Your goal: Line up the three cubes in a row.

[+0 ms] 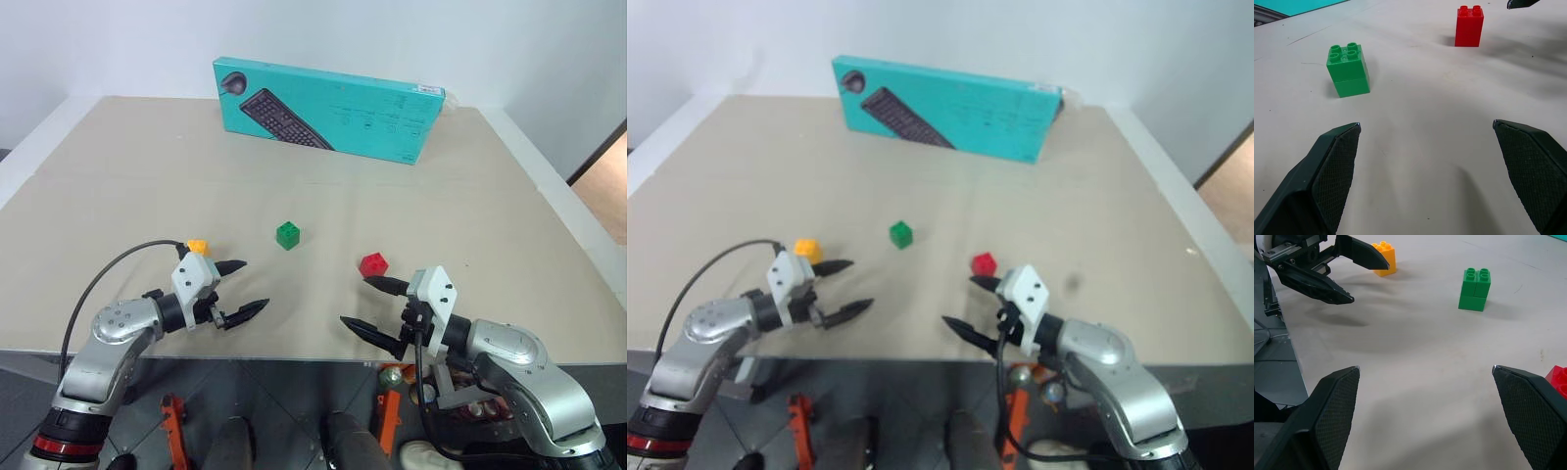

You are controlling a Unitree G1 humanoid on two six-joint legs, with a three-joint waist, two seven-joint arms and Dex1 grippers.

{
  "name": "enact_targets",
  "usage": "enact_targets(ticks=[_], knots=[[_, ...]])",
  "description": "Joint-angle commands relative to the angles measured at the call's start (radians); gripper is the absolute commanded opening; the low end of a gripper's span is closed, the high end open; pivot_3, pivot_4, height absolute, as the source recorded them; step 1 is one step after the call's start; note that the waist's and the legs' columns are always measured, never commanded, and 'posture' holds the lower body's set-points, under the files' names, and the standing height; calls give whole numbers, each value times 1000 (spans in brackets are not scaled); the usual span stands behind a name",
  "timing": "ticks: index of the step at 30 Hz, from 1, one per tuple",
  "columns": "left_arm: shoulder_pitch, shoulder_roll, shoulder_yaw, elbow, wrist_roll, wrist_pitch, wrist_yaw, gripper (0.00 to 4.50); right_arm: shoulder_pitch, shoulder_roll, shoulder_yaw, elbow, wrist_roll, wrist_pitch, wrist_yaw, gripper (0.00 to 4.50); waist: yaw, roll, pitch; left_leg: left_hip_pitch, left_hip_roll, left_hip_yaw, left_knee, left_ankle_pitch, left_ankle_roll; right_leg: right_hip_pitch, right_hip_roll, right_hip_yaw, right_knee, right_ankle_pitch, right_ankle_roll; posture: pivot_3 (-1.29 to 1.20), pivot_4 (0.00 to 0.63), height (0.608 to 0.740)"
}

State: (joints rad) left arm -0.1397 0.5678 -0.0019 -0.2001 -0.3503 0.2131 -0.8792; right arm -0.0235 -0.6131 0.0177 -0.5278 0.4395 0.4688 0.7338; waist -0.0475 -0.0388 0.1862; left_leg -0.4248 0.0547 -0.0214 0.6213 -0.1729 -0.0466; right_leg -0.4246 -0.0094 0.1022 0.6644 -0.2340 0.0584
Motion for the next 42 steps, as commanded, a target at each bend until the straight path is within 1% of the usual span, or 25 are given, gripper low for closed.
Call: enact_targets(ticks=[1,4,9,18,23,27,31,38,42], knots=[[-5,0,7,-36,-12,-34,-16,4479,-1,-2,-28,-42,5,-18,-9,4500,0,0,0,0,0,0,0,0,0,0,0,0,0,0,0,0,150,740],[10,-26,30,-30,-79,-56,-58,4479,4,9,-23,-45,-4,-27,-23,4500,0,0,0,0,0,0,0,0,0,0,0,0,0,0,0,0,150,740],[14,-29,32,-2,-77,-96,-82,4479,10,13,-21,-49,-7,-29,-37,4500,0,0,0,0,0,0,0,0,0,0,0,0,0,0,0,0,150,740],[-26,-38,5,29,-64,-129,-107,4479,32,22,-26,-70,-11,-30,-76,4500,0,0,0,0,0,0,0,0,0,0,0,0,0,0,0,0,150,740],[-33,-25,-23,5,-66,-129,-154,4479,38,78,-52,-82,-41,-51,-172,4500,0,0,0,0,0,0,0,0,0,0,0,0,0,0,0,0,150,740],[-35,1,-50,-11,-67,-121,-207,4479,-18,134,-60,-52,-89,-27,-284,4500,-1,0,0,0,0,1,0,0,0,0,0,1,0,0,0,0,150,740],[-42,6,-56,-12,-63,-118,-217,4479,-77,180,-41,1,-142,6,-371,4500,-1,0,0,0,0,0,0,0,0,0,0,1,0,1,-1,0,150,740],[-41,5,-60,-19,-61,-112,-213,4479,-126,243,-31,78,-145,55,-404,4500,-1,0,0,0,0,1,-1,0,0,-1,0,1,0,0,0,0,150,740],[-39,7,-60,-29,-62,-108,-209,4479,-135,278,-51,129,-101,104,-392,4500,-1,0,0,0,0,1,-2,0,0,-1,0,1,0,0,0,0,150,740]])
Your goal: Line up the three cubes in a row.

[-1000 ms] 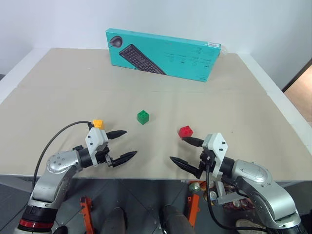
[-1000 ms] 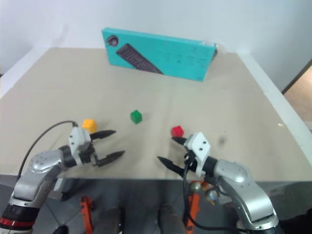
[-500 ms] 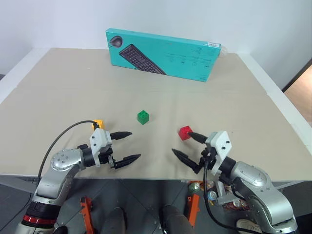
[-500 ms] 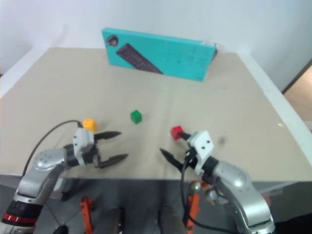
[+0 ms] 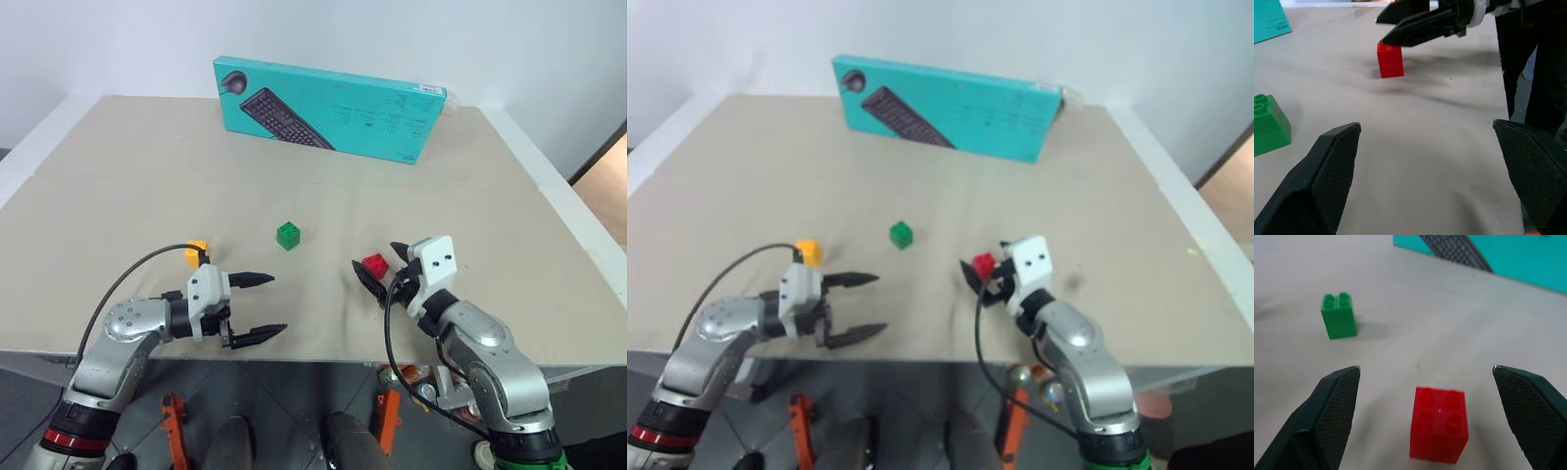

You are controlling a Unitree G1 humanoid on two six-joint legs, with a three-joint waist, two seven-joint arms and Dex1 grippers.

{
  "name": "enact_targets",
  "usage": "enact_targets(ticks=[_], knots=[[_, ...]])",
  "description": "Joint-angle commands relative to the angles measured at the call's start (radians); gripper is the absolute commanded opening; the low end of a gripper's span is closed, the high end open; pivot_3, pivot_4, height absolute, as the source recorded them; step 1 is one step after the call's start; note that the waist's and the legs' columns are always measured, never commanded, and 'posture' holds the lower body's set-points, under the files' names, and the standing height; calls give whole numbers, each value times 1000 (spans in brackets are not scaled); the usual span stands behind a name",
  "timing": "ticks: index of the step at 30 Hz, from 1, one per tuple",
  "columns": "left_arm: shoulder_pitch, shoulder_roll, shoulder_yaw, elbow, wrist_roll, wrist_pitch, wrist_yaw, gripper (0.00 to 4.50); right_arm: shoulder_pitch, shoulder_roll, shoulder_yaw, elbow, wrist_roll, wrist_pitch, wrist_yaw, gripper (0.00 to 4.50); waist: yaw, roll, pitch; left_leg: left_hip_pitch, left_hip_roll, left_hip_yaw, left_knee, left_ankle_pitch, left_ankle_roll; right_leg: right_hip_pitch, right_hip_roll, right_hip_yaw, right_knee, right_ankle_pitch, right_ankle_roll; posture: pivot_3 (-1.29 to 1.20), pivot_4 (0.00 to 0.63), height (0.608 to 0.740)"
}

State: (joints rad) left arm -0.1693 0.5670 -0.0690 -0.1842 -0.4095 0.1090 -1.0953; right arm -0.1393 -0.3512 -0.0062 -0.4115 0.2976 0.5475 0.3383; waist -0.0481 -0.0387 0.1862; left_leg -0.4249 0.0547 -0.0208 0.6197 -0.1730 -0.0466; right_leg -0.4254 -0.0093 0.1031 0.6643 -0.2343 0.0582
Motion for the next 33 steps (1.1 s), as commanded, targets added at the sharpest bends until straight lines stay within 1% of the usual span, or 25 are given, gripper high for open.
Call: enact_targets(ticks=[1,5,6,7,9,12,14,16,18,24,26,28,33], knots=[[-9,8,7,-46,-3,-4,8,4479,-20,21,-30,27,49,41,7,4500,0,0,0,0,0,0,0,0,0,0,0,0,0,0,0,0,150,740],[-7,9,6,-55,-2,0,13,4479,-22,33,-42,61,57,53,6,4500,0,0,0,0,0,0,0,0,0,0,0,0,0,0,0,0,150,740],[-6,9,7,-57,-3,2,15,4500,-24,37,-47,65,62,55,4,3955,0,0,0,0,0,0,0,0,0,0,0,0,0,0,0,0,150,740],[-4,9,7,-60,-3,3,18,4500,-24,39,-49,66,64,53,4,3554,0,0,0,0,0,0,0,0,0,0,0,0,0,0,0,0,150,740],[1,11,7,-65,-4,5,21,4500,-24,43,-53,68,65,50,2,3001,0,0,0,0,0,0,0,0,0,0,0,0,0,0,0,0,150,740],[5,12,8,-67,-3,5,25,4500,-28,52,-58,67,63,49,-5,1909,0,0,0,0,0,0,0,0,0,0,0,0,0,0,0,0,150,740],[5,10,7,-64,-1,3,28,4500,-28,53,-56,66,57,50,-9,1288,0,0,0,0,0,0,0,0,0,0,0,0,0,0,0,0,150,740],[4,8,5,-63,1,2,32,4500,-31,42,-46,64,41,43,-5,1250,0,0,0,0,0,0,0,0,0,0,0,0,0,0,0,0,150,740],[4,6,4,-64,1,3,34,4500,-48,12,-23,56,38,55,32,1250,0,0,0,0,0,0,0,0,0,0,0,0,0,0,0,0,150,740],[12,10,4,-64,-1,5,27,4500,-206,-129,51,68,111,99,287,1250,-4,1,0,1,0,1,0,0,0,0,0,1,0,1,0,0,150,740],[13,11,4,-61,0,2,23,4500,-285,-202,110,120,92,55,427,1250,-3,0,0,1,1,0,0,0,0,0,2,1,0,1,-1,0,150,740],[12,11,4,-58,1,0,21,4500,-367,-248,158,206,73,7,549,1250,-3,1,0,1,1,1,0,0,0,0,2,1,0,1,-1,0,150,740],[18,7,6,-63,1,0,25,4500,-484,-287,214,426,38,-114,749,1250,-2,0,0,0,1,1,0,0,0,0,2,0,0,0,0,0,150,740]])
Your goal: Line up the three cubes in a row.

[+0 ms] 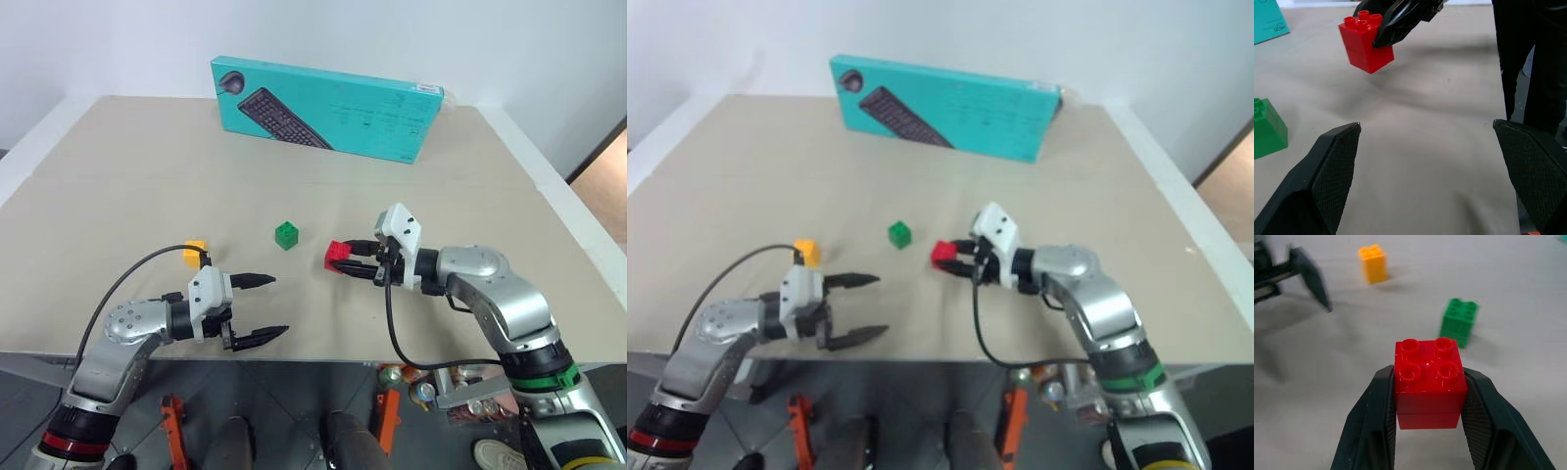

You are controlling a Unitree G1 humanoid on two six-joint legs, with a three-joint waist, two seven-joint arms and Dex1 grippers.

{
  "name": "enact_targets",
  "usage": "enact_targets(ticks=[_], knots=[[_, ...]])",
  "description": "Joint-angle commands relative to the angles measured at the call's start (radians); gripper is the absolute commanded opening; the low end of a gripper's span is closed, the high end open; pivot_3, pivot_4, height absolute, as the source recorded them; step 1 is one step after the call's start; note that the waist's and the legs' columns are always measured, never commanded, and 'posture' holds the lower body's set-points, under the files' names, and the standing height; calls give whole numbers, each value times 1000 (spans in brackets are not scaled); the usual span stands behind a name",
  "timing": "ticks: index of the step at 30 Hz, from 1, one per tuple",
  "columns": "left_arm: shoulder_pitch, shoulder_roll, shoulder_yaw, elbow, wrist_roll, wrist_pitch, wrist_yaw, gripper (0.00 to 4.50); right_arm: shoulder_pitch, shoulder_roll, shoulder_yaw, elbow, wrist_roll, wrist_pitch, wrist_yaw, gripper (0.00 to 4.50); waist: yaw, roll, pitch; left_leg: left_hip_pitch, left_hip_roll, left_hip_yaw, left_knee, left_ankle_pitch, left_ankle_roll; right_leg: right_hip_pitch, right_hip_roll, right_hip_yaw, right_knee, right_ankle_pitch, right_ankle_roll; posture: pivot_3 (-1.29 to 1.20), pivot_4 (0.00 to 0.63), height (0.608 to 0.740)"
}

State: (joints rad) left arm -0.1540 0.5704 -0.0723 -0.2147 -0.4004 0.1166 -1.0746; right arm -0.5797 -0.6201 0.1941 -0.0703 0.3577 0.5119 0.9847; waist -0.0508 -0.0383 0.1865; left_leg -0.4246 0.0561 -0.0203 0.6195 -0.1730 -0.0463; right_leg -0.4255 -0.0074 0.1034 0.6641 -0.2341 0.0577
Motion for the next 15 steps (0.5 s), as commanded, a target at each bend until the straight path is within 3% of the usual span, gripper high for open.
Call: enact_targets(ticks=[1,7,15], knots=[[6,4,10,-35,-9,-8,6,4500,-60,-25,30,121,-38,-106,141,1250,1,0,0,0,0,0,0,0,0,0,0,0,0,0,0,0,150,740],[18,4,14,-43,-8,-11,13,4500,-155,-9,95,307,-116,-244,291,1250,1,0,0,0,0,0,0,0,0,0,0,0,0,0,1,0,150,740],[29,4,14,-67,-9,-6,33,4500,-205,27,97,446,-165,-353,368,1250,1,0,0,0,0,0,0,0,0,0,0,0,0,0,1,0,150,740]])
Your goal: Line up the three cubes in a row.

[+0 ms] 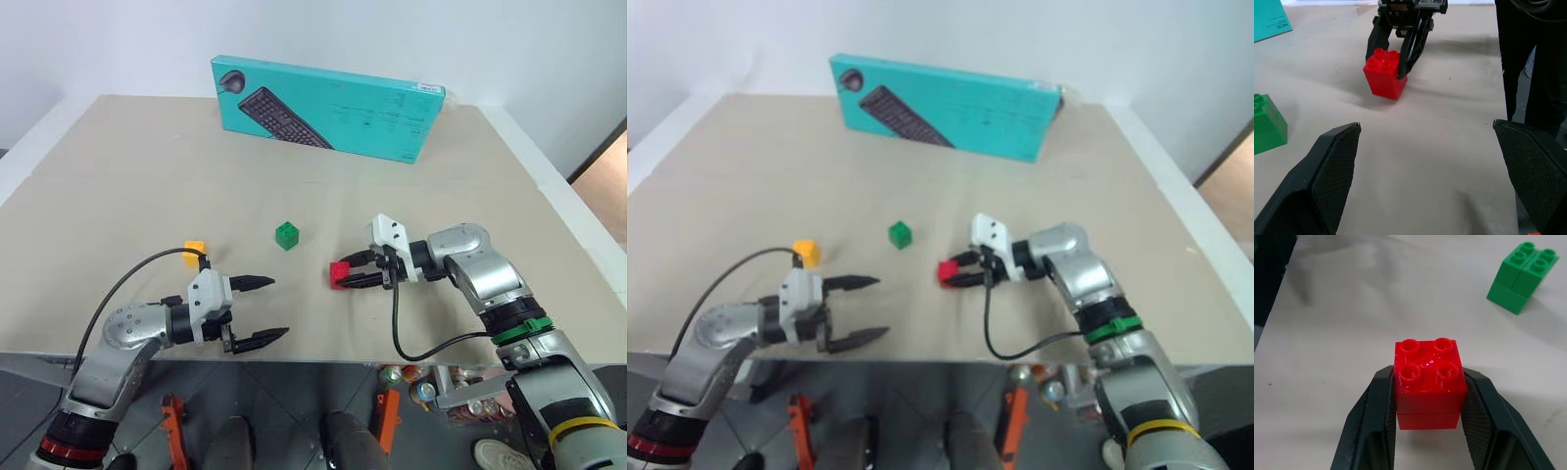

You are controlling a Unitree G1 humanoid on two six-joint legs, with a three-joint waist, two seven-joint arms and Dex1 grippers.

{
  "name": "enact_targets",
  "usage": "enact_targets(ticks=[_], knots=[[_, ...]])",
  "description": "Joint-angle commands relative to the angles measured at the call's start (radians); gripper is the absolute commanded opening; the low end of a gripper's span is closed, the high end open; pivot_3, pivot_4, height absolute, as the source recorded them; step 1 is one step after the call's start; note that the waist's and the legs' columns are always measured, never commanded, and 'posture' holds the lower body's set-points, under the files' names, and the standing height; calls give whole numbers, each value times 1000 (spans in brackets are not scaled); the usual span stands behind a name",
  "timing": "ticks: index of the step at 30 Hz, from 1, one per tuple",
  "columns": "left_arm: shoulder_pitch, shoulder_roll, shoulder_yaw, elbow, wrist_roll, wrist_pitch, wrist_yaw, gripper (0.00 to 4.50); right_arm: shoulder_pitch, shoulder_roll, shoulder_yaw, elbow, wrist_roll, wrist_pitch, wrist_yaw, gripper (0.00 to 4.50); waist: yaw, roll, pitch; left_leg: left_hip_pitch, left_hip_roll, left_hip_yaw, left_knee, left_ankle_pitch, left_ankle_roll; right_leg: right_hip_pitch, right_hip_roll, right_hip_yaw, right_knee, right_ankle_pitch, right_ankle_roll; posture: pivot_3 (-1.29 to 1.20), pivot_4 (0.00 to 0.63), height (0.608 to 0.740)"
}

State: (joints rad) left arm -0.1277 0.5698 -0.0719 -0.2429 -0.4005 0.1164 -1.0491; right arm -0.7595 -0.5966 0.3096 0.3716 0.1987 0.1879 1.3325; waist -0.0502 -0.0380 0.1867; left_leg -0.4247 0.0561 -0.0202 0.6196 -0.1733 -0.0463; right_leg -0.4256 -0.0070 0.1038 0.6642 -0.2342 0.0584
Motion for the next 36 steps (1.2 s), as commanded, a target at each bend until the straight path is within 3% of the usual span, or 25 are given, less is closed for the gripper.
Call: enact_targets(ticks=[1,25,26,32,36], knots=[[5,5,14,-40,-8,-6,9,4500,-23,7,-19,7,-7,-36,25,1250,0,0,0,0,0,0,0,0,0,0,0,0,0,0,0,0,150,740],[-26,-12,22,8,16,26,65,4500,-48,21,-33,113,-37,-124,87,1250,0,0,0,0,0,0,0,0,0,0,0,0,0,0,0,0,150,740],[-26,-13,21,8,17,26,65,4500,-51,20,-34,115,-38,-126,87,2267,1,0,0,0,0,0,0,0,0,0,0,0,0,1,0,0,150,740],[-25,-14,22,13,25,21,59,4500,-56,17,-48,65,-17,-58,92,4297,1,0,0,0,0,0,0,0,0,0,0,0,0,1,0,0,150,740],[-26,-17,24,16,29,21,66,4500,-31,4,-69,-38,11,-2,81,4445,2,0,0,0,0,0,0,0,0,0,0,0,0,1,0,0,150,740]])
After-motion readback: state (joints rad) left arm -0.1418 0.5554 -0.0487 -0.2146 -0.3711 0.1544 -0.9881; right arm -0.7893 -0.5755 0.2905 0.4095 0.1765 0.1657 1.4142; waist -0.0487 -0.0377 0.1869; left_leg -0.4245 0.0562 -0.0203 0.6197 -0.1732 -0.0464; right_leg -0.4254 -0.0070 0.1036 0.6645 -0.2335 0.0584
